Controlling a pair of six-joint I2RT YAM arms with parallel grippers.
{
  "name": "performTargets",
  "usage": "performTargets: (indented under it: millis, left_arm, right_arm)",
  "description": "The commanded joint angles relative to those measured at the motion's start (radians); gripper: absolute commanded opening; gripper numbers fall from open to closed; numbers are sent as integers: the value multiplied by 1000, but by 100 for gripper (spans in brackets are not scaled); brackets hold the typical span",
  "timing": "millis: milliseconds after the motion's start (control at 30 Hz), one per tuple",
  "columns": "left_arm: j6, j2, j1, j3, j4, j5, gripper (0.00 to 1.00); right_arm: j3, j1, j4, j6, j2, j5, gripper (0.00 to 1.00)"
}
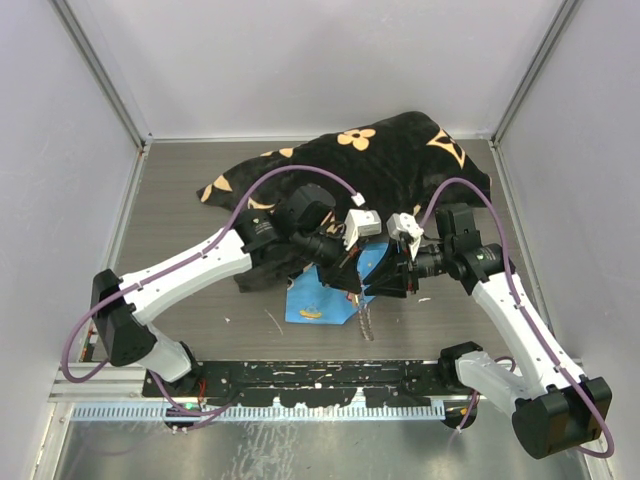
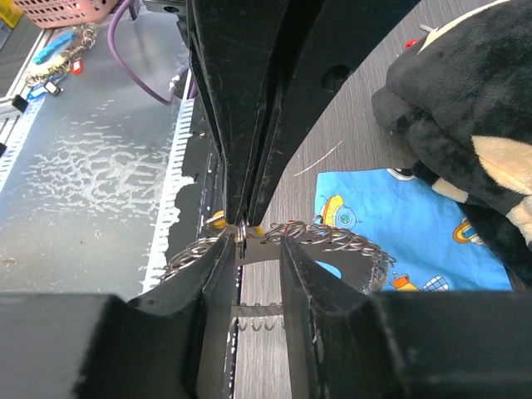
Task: Remove the keys from the keyring
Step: Remove the key from the keyring.
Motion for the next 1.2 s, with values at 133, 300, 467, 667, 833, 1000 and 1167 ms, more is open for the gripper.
performTargets:
  millis: [133,300,467,667,833,1000,1167]
  left_arm:
    - [-30,5,-2,16,90,54,0]
    - [-35,9,-1,18,90,57,0]
    - [-45,-1,-1,4,100,42,1]
    - [-129,-90,1,-120,269,-20,14]
    - [-285,-235,1,-325,593,-136,42]
    - [-391,-397,1,-518,826,-288,72]
    - [-521,-437,0,-614,969,-321,72]
  right_arm:
    - [-8,18,65,48,-5,-42,21]
    - [-9,18,63,47,-9,-46,2]
    - [5,17,45,33,-17,-54,1]
    - [6,-15,41,31,-31,-86,1]
    - [-15,-60,51,34,-53,-124,1]
    - [-20,-91,54,36,-64,-158,1]
    - [-20,-111,52,36,-66,-188,1]
